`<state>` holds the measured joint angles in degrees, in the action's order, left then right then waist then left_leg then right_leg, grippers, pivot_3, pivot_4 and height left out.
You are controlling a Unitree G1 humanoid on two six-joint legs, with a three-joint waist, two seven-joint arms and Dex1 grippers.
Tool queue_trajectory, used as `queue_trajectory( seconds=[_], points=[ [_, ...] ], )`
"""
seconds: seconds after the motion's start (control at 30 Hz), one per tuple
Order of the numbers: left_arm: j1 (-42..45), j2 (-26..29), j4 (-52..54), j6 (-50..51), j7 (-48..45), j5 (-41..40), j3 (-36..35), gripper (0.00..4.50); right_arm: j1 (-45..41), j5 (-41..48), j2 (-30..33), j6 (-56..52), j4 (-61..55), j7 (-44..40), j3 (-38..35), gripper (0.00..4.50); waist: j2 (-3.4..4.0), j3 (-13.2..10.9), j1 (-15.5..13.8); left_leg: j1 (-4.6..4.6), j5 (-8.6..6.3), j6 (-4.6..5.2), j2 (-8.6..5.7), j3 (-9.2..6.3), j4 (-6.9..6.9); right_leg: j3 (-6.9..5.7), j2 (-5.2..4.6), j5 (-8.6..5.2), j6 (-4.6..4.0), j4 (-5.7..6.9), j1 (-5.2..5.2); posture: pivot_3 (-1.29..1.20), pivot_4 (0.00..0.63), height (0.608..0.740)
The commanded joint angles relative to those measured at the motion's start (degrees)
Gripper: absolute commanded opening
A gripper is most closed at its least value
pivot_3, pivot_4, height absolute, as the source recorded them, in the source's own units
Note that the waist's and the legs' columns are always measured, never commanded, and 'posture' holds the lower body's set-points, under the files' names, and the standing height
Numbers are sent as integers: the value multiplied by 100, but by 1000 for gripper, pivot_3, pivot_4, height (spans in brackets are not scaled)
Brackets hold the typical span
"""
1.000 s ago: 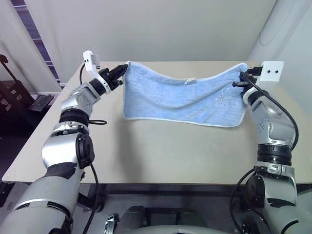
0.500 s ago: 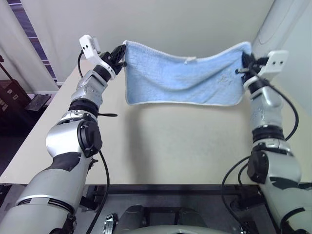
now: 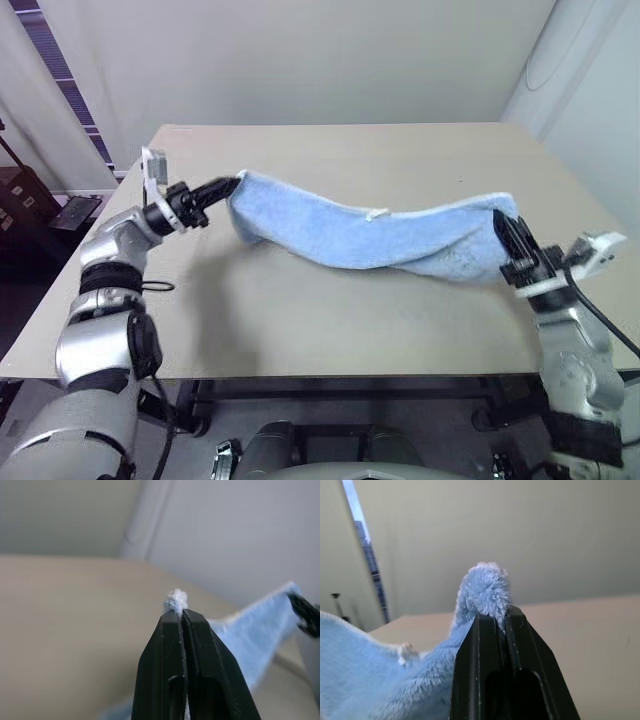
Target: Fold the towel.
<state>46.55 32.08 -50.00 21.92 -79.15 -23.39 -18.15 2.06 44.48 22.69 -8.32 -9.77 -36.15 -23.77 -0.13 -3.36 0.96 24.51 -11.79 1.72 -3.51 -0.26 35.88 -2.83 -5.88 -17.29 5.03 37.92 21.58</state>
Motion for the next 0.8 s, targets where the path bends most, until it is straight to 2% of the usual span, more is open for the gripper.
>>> queue_trajectory(
  seconds=[0.03,0.23,0.47,0.63,0.8],
  points=[
    [-634,262,1327,820,-174,-354,152,26,714,524,200,-414,-841,-369,-178,0,1,0,-14,0,0,1,0,0,-1,1,-2,-1,-2,-3,3,0,0,722],
    [-2104,767,3089,1737,-277,-783,238,26,1871,981,199,-601,-1362,-625,-578,0,7,1,-24,-2,-3,4,1,3,-16,7,0,-3,-22,-59,-14,0,0,722],
    [-3178,1478,3712,1765,-645,-818,470,26,2934,1004,177,-632,-1468,-1150,-772,0,26,5,-49,-14,-5,4,0,17,-73,18,0,1,-32,-88,-15,0,0,722],
    [-3342,1599,3438,1286,-835,-601,733,26,3430,371,189,-460,-1293,-1489,-491,0,57,18,-72,-15,-5,3,2,17,-86,19,-1,-7,-41,-98,2,0,0,722],
    [-2786,1369,2514,797,-781,-458,866,26,3025,236,38,-471,-969,-1003,-600,0,60,22,-52,-13,-5,3,2,19,-83,22,-1,-6,-42,-102,2,0,0,722]
  ],
)
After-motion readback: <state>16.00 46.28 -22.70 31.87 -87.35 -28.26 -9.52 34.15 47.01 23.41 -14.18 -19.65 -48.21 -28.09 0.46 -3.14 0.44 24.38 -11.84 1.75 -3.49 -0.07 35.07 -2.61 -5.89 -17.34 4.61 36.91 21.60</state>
